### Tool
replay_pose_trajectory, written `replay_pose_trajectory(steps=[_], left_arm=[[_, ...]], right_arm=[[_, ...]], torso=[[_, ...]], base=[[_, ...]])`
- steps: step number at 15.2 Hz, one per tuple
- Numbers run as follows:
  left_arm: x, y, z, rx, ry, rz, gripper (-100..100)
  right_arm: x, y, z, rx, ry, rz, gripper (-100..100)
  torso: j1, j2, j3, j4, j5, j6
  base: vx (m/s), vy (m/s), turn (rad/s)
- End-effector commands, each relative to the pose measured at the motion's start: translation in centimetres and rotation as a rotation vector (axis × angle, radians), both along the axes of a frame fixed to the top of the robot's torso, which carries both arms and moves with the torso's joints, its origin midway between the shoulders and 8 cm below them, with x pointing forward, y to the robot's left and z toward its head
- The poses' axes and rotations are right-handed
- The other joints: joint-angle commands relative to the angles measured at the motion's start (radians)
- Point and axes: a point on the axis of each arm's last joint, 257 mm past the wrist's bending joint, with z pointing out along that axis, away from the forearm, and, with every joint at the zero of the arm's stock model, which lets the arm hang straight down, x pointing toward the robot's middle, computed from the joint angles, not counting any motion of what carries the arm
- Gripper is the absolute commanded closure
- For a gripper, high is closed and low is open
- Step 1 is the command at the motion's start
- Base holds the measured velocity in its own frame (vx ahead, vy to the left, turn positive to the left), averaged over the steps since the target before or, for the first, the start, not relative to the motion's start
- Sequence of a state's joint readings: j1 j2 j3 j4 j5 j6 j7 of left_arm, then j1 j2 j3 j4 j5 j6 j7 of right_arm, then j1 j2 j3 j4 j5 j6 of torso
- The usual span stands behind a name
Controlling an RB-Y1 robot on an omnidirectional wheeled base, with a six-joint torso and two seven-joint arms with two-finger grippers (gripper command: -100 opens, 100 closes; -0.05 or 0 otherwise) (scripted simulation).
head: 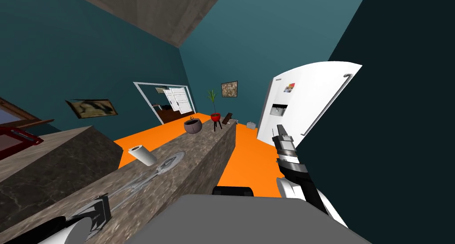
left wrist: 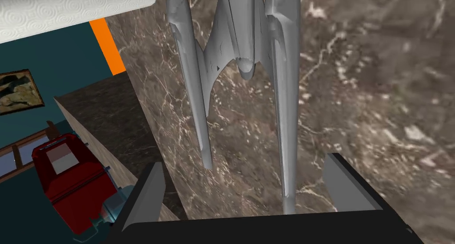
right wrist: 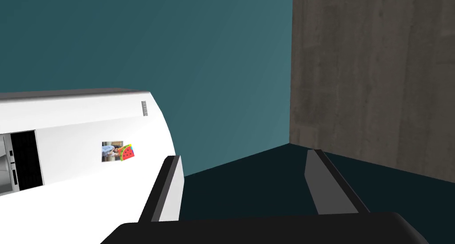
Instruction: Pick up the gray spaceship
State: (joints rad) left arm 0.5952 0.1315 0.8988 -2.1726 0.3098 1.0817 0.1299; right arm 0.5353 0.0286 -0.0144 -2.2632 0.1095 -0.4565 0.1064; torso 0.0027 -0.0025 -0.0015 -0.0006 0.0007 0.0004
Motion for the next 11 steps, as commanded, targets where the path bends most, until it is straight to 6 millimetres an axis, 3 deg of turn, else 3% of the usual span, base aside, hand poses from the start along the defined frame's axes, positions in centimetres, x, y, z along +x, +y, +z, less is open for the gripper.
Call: replay_pose_trajectory(steps=[1, 4, 5, 10, 11], left_arm=[[0.0, -1.4, -1.5, -0.052, -0.037, 0.026, -100], [-0.4, -2.8, -3.4, -0.105, -0.048, 0.049, -100], [-0.3, -2.2, -2.7, -0.083, -0.044, 0.039, -100], [-0.1, -1.7, -3.9, -0.087, -0.049, 0.052, -100], [-0.2, -2.0, -3.4, -0.087, -0.048, 0.047, 100]], right_arm=[[0.0, 0.0, 0.0, 0.000, 0.000, 0.000, 0], [0.0, 0.0, 0.0, 0.000, 0.000, 0.000, 0], [0.0, 0.0, 0.0, 0.000, 0.000, 0.000, 0], [0.0, 0.0, 0.0, 0.000, 0.000, 0.000, 0], [0.0, 0.0, 0.0, 0.000, 0.000, 0.000, 0]], torso=[[0.000, 0.000, 0.000, 0.000, 0.000, 0.000], [0.001, -0.001, 0.000, 0.000, 0.000, 0.000], [0.001, -0.001, 0.000, 0.000, 0.000, 0.000], [-0.001, 0.003, 0.002, 0.001, 0.000, 0.000], [-0.002, 0.003, 0.002, 0.001, 0.000, 0.000]], base=[[0.029, 0.054, -0.173], [0.035, 0.053, -0.133], [0.021, 0.029, -0.010], [-0.013, 0.018, -0.051], [0.006, -0.010, 0.039]])
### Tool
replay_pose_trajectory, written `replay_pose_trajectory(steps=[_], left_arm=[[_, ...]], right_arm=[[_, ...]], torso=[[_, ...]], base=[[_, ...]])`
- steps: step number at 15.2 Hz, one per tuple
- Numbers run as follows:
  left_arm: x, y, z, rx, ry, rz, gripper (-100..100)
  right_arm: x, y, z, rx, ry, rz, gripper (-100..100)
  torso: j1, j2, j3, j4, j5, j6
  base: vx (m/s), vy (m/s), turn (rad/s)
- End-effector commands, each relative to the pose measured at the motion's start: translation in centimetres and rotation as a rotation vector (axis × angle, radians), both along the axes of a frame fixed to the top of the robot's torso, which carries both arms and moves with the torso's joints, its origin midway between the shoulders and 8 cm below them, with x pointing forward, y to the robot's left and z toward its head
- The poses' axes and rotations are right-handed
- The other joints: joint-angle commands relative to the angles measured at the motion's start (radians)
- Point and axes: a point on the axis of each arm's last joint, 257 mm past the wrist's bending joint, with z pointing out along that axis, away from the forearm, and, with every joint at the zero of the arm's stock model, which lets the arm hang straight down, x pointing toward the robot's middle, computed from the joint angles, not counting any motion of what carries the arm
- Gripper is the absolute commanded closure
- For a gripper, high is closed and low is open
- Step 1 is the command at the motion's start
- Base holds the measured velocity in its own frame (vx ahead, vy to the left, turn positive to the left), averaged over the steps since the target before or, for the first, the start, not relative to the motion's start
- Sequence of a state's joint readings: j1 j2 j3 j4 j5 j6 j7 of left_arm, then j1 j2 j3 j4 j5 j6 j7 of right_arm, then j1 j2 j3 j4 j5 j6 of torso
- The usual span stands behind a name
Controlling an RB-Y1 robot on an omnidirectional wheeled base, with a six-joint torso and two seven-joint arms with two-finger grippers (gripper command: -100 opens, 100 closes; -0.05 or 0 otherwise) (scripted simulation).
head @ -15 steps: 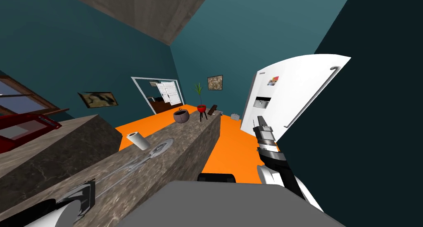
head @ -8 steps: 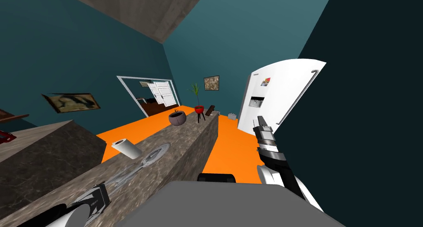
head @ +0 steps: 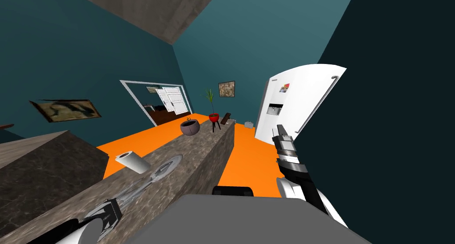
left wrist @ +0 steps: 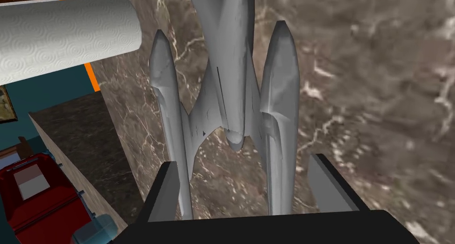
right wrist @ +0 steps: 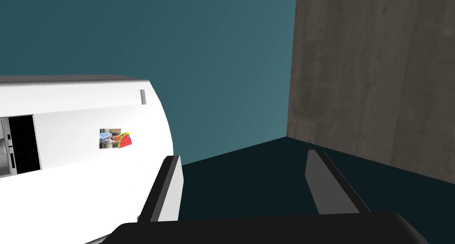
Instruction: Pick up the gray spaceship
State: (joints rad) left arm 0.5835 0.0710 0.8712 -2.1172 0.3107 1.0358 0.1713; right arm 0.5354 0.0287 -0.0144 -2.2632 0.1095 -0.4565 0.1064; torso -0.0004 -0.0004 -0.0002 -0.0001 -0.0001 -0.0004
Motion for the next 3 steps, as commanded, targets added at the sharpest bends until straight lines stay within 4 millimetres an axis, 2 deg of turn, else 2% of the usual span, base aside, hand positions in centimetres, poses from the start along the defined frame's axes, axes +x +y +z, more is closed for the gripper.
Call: replay_pose_trajectory(steps=[1, 3], left_arm=[[-0.22, -0.43, 0.57, -0.003, 0.004, -0.006, 100], [-0.30, -0.44, 0.46, -0.003, 0.002, -0.004, 100]], right_arm=[[0.00, 0.00, 0.00, 0.000, 0.000, 0.000, 0], [0.00, 0.00, 0.00, 0.000, 0.000, 0.000, 0]], torso=[[0.000, 0.000, 0.000, 0.000, 0.000, 0.000], [-0.002, -0.001, -0.001, 0.000, -0.002, 0.000]], base=[[0.017, -0.025, 0.086], [0.015, -0.016, 0.059]])
